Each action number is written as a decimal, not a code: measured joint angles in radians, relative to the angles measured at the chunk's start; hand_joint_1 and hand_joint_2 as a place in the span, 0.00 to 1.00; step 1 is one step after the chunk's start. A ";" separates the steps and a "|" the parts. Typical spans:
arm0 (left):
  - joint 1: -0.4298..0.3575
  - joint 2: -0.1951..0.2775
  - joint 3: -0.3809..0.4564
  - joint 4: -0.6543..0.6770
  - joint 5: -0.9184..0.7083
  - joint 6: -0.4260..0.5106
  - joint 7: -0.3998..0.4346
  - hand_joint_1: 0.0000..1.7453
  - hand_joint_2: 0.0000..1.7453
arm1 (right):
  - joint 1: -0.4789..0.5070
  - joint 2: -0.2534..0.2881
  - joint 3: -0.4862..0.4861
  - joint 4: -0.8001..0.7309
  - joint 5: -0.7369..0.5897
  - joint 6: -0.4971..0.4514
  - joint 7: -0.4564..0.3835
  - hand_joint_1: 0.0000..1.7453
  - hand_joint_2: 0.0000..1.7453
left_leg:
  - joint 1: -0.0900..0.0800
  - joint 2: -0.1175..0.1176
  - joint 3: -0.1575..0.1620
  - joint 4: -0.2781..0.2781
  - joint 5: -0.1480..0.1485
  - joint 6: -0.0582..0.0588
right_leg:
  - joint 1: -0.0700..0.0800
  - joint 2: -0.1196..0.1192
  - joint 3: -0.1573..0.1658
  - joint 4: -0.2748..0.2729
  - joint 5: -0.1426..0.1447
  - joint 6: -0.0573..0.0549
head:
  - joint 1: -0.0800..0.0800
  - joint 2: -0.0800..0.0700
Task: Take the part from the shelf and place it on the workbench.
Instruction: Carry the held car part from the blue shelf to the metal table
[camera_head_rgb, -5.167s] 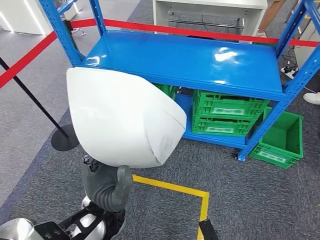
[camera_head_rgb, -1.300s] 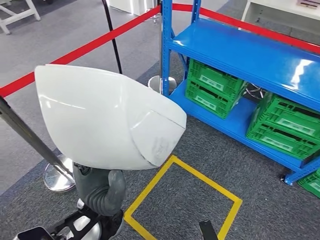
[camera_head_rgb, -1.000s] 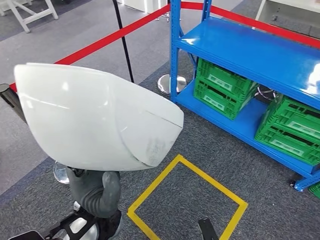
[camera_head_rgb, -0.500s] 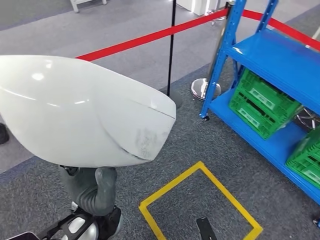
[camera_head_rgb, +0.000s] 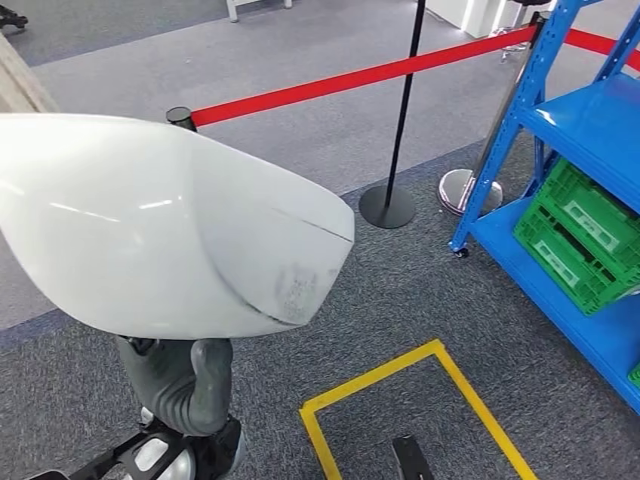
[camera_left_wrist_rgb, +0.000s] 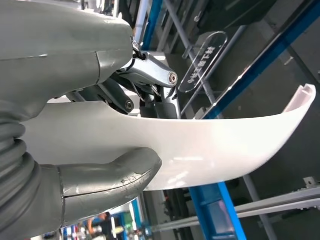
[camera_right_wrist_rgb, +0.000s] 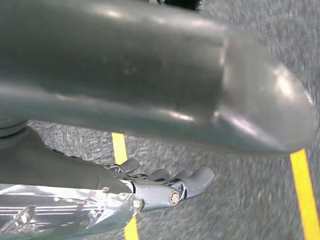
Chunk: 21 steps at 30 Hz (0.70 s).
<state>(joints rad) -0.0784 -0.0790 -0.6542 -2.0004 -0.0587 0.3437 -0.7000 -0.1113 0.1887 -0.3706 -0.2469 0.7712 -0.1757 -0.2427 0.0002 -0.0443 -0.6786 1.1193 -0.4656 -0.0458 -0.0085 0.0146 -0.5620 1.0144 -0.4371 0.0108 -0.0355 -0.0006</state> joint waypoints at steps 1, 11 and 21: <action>-0.001 0.000 0.000 0.000 0.001 0.000 0.000 1.00 1.00 | 0.002 0.000 0.000 0.000 0.000 0.000 0.000 0.00 0.00 | 0.001 0.015 -0.033 0.066 -0.030 -0.004 | 0.000 -0.015 0.000 0.000 -0.001 -0.001 | -0.002 0.000; -0.002 0.001 0.000 -0.001 0.004 -0.001 0.000 1.00 1.00 | -0.003 0.000 0.000 0.000 0.000 0.000 -0.001 0.00 0.00 | -0.005 0.098 0.069 -0.122 0.063 0.023 | 0.014 -0.138 0.022 -0.001 -0.028 0.029 | 0.001 0.000; -0.002 -0.004 0.000 -0.005 0.016 -0.007 0.000 1.00 1.00 | 0.001 -0.002 0.002 0.000 0.003 -0.011 0.005 0.00 0.00 | 0.001 -0.039 0.071 -0.124 0.068 0.047 | 0.006 0.002 -0.088 0.184 -0.069 0.036 | 0.011 0.000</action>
<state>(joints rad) -0.0803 -0.0834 -0.6538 -2.0054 -0.0428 0.3363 -0.7000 -0.1106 0.1870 -0.3685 -0.2468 0.7744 -0.1869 -0.2374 0.0010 -0.0836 -0.6079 0.9954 -0.3975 0.0015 -0.0029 0.0162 -0.6500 1.1986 -0.5060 0.0463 -0.0250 -0.0004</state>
